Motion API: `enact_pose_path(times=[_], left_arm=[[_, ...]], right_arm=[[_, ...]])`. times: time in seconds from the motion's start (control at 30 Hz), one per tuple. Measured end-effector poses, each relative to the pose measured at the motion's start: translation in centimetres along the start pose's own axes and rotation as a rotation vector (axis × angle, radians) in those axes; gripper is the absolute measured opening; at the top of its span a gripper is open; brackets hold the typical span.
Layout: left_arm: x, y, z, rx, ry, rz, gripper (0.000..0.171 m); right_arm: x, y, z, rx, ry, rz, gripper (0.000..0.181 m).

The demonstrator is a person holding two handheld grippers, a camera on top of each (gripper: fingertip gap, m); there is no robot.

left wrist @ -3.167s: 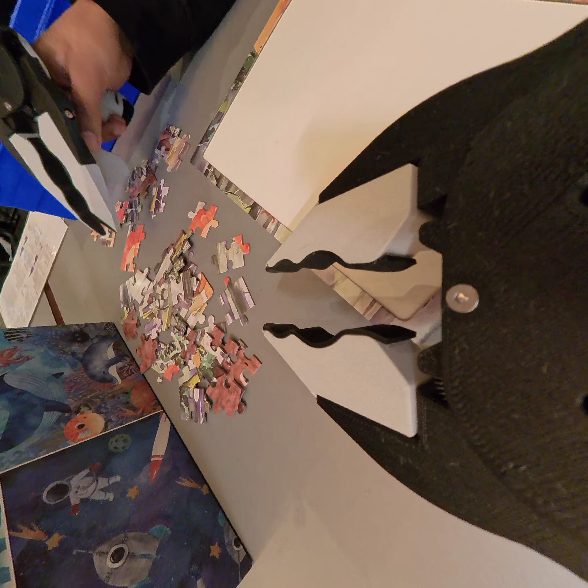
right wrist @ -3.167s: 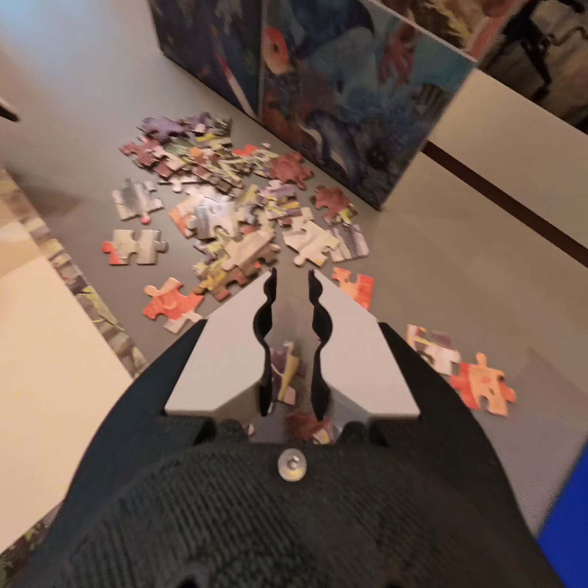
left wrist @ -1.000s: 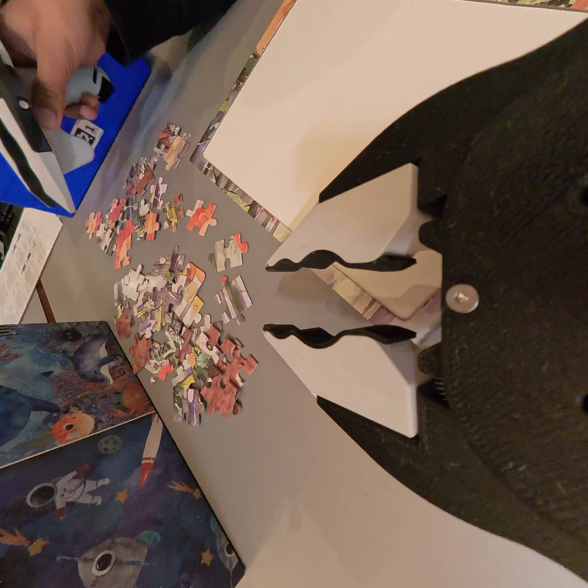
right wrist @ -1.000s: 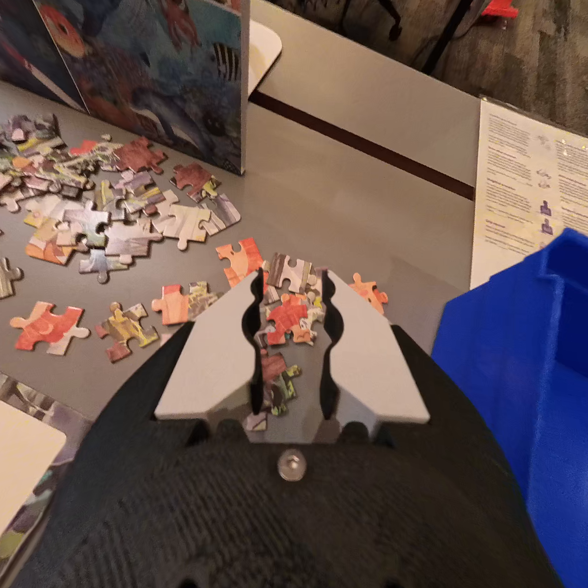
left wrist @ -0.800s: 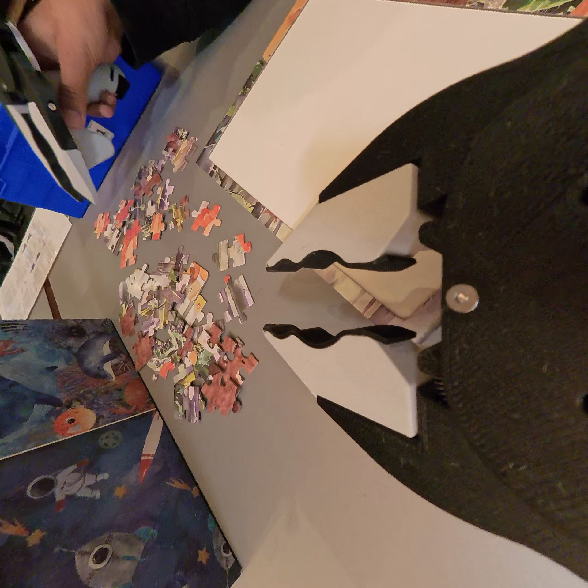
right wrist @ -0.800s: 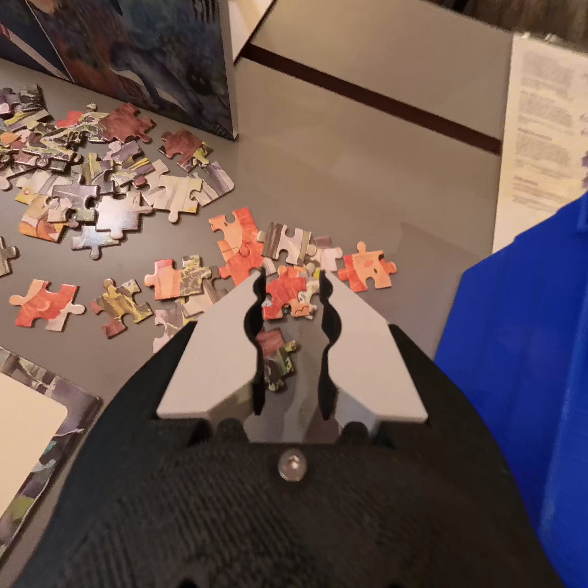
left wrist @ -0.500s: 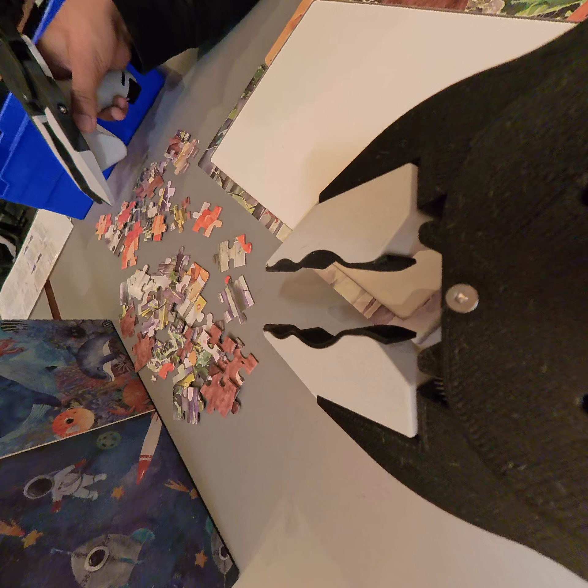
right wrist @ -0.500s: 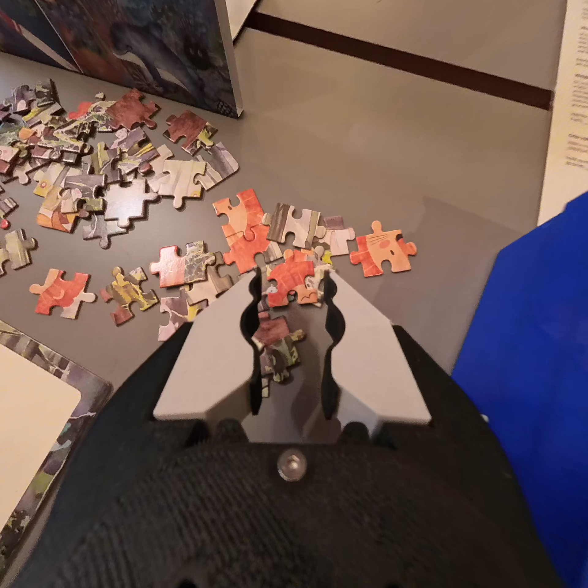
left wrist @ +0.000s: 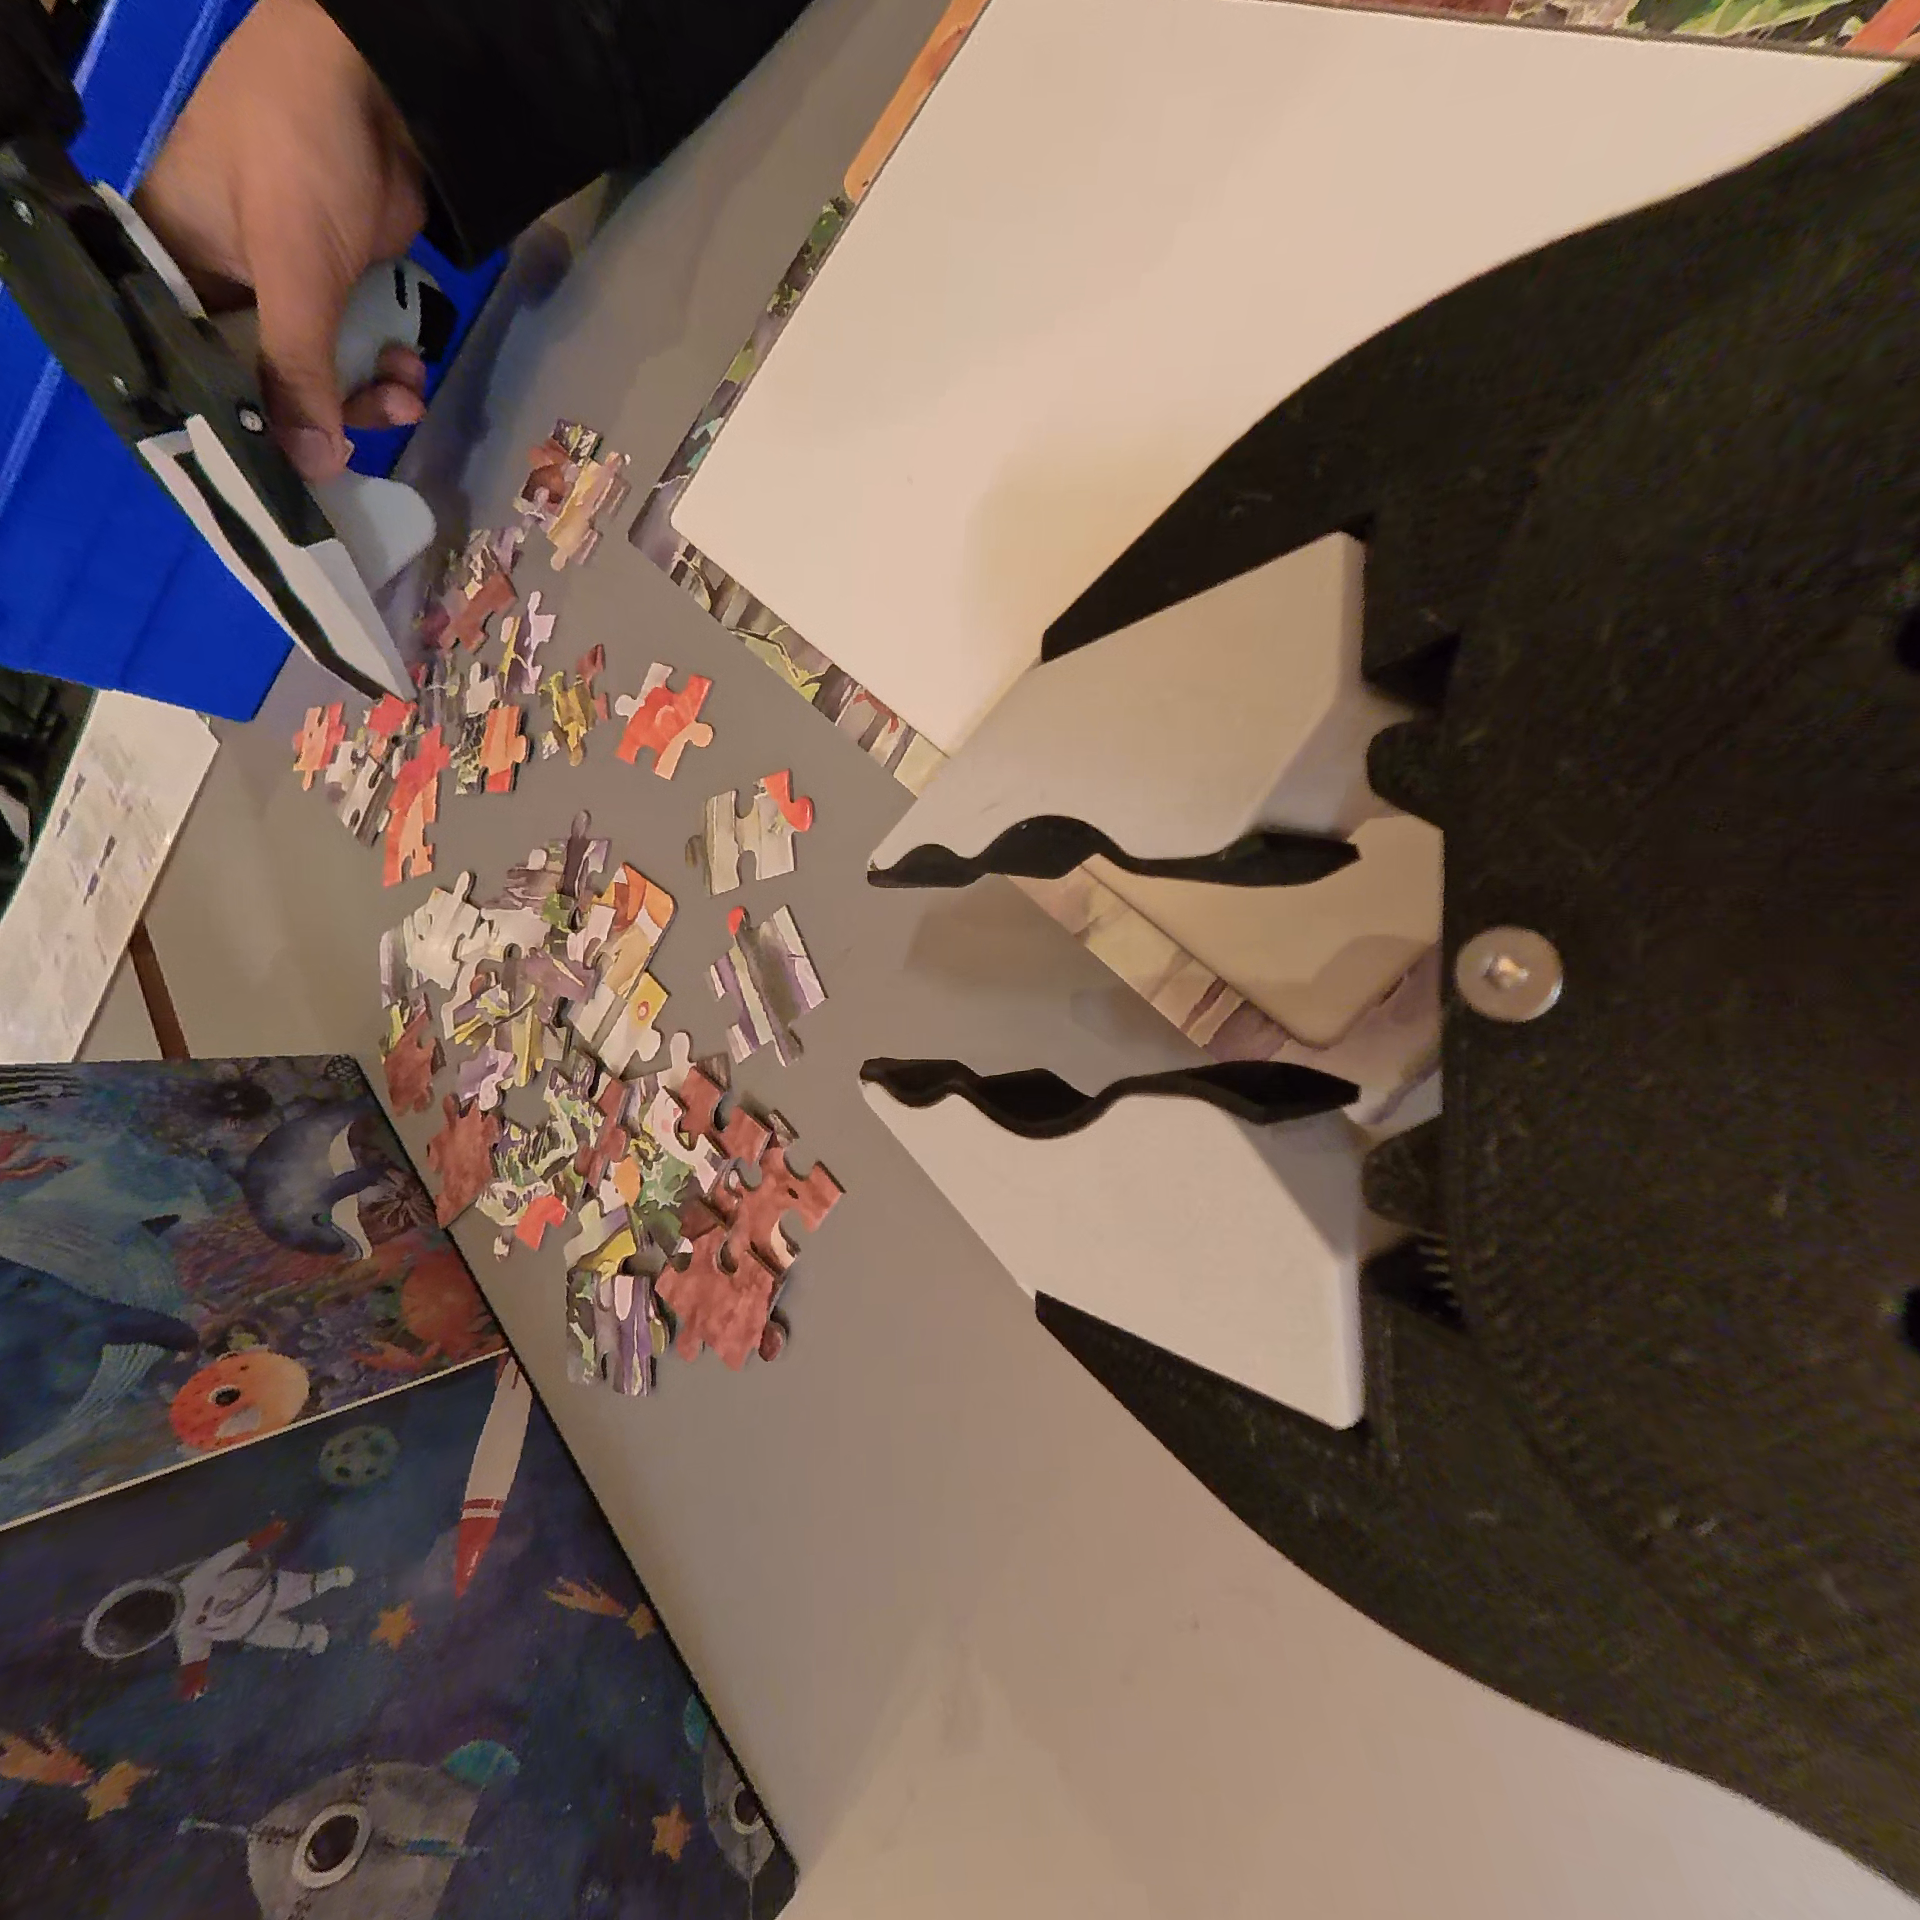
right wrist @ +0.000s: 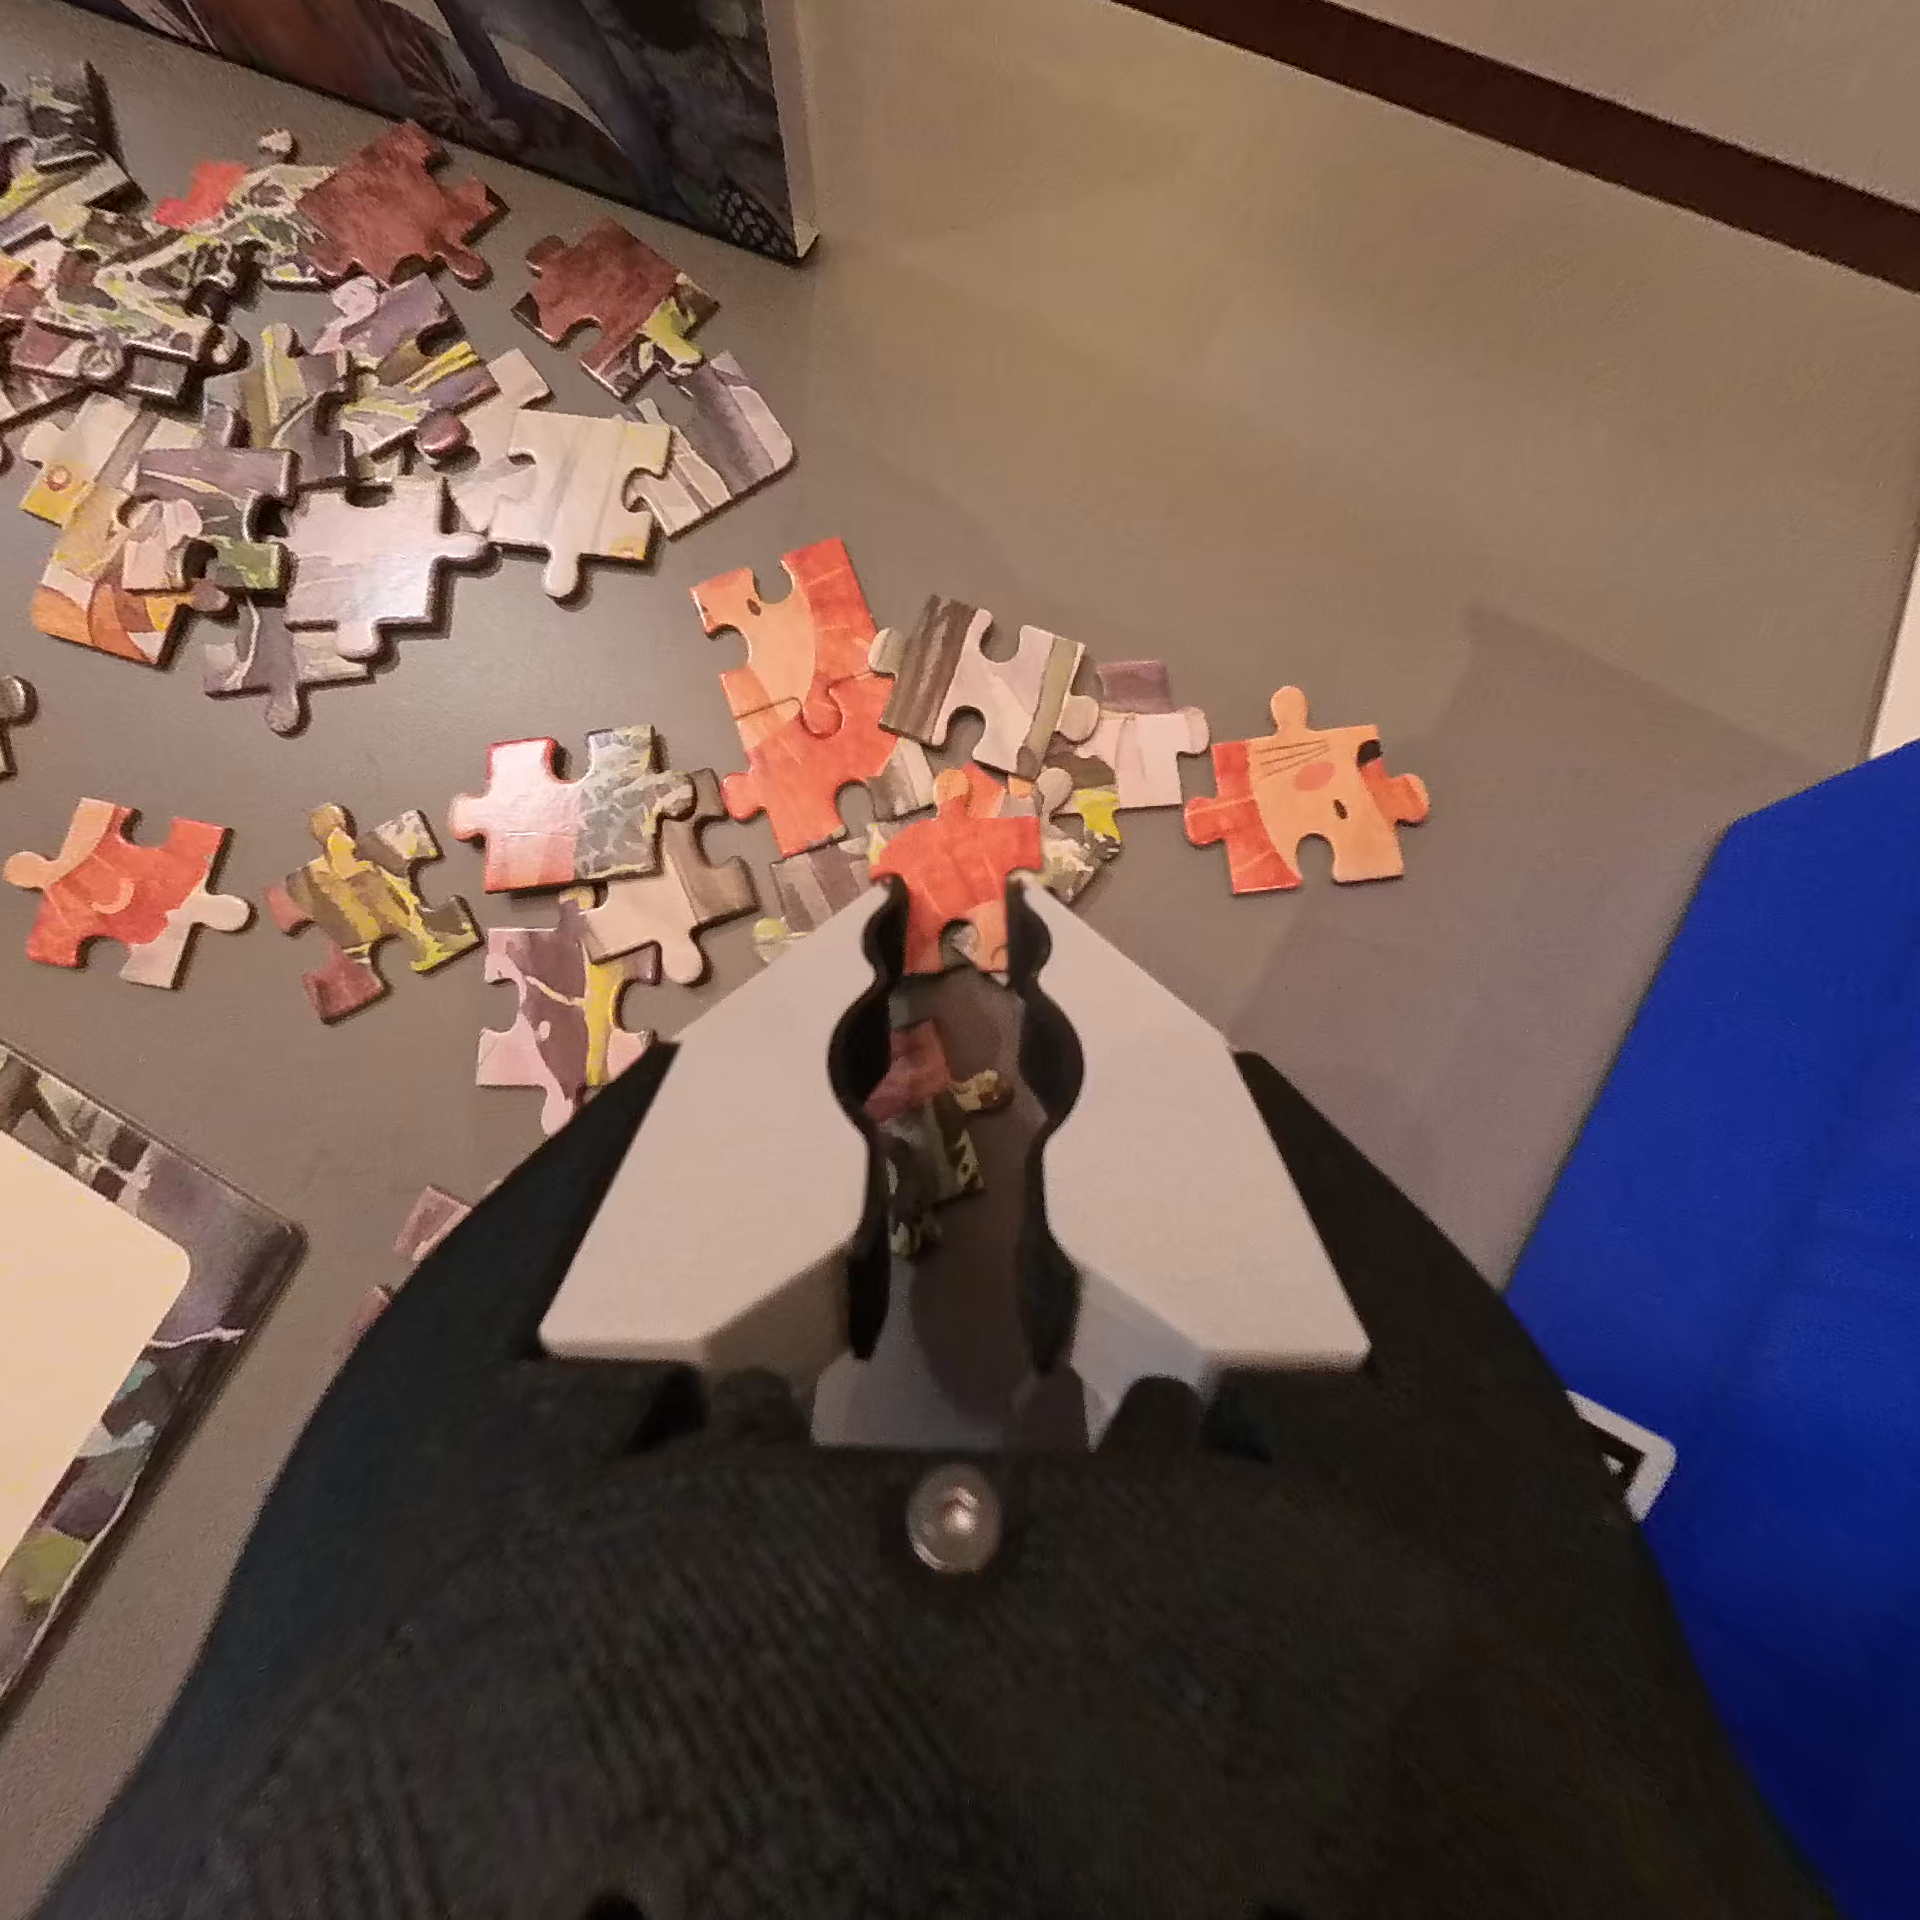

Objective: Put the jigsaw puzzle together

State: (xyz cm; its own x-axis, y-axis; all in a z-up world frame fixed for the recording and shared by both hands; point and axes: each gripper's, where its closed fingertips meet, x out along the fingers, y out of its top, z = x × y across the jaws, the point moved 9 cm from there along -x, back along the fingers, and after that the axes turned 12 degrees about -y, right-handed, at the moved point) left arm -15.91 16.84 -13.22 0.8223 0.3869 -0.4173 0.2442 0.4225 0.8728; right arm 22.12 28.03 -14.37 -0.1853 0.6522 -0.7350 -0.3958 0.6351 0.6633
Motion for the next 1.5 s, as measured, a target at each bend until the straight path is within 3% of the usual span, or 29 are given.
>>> enact_pose_path(times=[0.3, 1.17, 1.5], left_arm=[[0.0, 0.0, 0.0, -0.004, -0.002, 0.002, 0.032], [0.1, -0.1, 0.1, 0.008, -0.002, -0.015, 0.032], [0.1, -0.1, 0.0, -0.001, -0.004, -0.013, 0.032]], right_arm=[[-0.5, 0.2, 0.2, 0.008, -0.005, 0.023, 0.011], [-0.7, 0.7, 0.7, -0.005, -0.079, 0.101, 0.034], [-0.9, 0.2, 1.0, 0.021, -0.044, 0.024, 0.041]])
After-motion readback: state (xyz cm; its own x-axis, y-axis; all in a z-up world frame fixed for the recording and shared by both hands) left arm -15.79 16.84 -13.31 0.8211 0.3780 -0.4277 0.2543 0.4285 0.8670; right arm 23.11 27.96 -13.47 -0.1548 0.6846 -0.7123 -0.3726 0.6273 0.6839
